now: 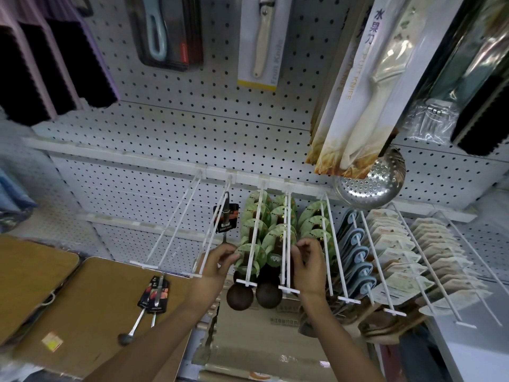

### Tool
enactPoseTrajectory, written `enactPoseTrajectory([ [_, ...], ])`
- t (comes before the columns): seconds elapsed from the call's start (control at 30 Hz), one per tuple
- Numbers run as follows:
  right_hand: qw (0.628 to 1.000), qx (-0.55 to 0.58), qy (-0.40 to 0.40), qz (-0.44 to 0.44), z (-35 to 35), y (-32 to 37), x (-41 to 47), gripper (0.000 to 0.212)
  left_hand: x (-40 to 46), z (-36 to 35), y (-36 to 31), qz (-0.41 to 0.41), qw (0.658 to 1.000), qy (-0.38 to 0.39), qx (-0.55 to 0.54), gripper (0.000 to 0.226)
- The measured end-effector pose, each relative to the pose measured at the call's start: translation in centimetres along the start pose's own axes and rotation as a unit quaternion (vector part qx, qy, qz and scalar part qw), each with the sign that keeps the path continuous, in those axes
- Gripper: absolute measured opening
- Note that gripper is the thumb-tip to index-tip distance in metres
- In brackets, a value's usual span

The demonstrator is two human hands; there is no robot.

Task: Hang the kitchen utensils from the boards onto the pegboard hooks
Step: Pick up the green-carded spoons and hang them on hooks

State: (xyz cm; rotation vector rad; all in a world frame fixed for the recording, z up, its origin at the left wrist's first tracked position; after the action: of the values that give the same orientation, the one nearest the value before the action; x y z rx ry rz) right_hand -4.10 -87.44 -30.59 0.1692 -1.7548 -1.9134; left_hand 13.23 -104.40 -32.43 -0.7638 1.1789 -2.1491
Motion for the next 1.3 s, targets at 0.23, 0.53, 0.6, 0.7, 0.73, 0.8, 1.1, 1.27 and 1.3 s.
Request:
enactPoseTrajectory([
  [0.23, 0.999, 0.009, 0.037, -0.003, -0.5, -1.3, 0.5, 0.017, -0.3, 0.5, -0.3, 0.02, 0.999, -0.037, -0.018, 0.015],
  [0.53, 0.995, 0.094, 0.011, -0.041, -0.1, -0.5, -0.4, 0.023, -1.3, 1.1, 1.2, 0.041, 0.993, -0.099, 0.046, 0.014],
  [0.6, 0.995, 0.086, 0.018, -0.057, 0.1, -0.7, -0.9, 0.02, -0.9, 1.4, 1.0, 0.035, 0.993, -0.108, 0.039, 0.013],
  [0.7, 0.999, 0.018, 0.035, -0.036, 0.1, -1.0, -2.1, 0.015, -0.7, 1.2, 0.1, 0.033, 0.994, -0.1, 0.006, 0.012],
  [0.73, 0.999, 0.022, 0.029, -0.022, 0.1, -1.0, -2.4, 0.015, -0.5, 0.8, -0.1, 0.04, 0.996, -0.084, -0.015, 0.018],
  [0.8, 1.0, 0.018, 0.01, -0.011, 0.2, -1.5, -2.6, 0.015, 0.4, -0.3, -0.1, 0.046, 0.997, -0.05, -0.039, 0.028],
  [1.1, 1.0, 0.01, 0.012, 0.0, 0.1, -0.6, -2.9, 0.019, 1.0, -1.3, 0.2, 0.057, 0.996, -0.016, -0.063, 0.028],
  [1.27, 1.0, -0.008, 0.011, 0.028, 0.1, 0.4, -3.0, 0.023, 1.0, -1.5, 1.0, 0.065, 0.995, -0.016, -0.078, 0.018],
  [1.3, 0.999, -0.013, 0.008, 0.03, 0.1, 0.5, -3.0, 0.023, 0.9, -1.5, 1.3, 0.065, 0.994, -0.012, -0.084, 0.014],
])
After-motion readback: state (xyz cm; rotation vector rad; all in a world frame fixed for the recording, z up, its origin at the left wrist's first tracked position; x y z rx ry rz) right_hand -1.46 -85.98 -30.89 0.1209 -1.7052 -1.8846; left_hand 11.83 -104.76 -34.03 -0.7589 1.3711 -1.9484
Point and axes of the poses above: each hand's wrist, its own x-axis towards the middle knuckle, its own z-axis out of the back of the hand, y = z × x, the point moved 10 cm from there along x, towards the middle knuckle, and after that the axes turned 10 degrees about x, right-handed, at the moved point
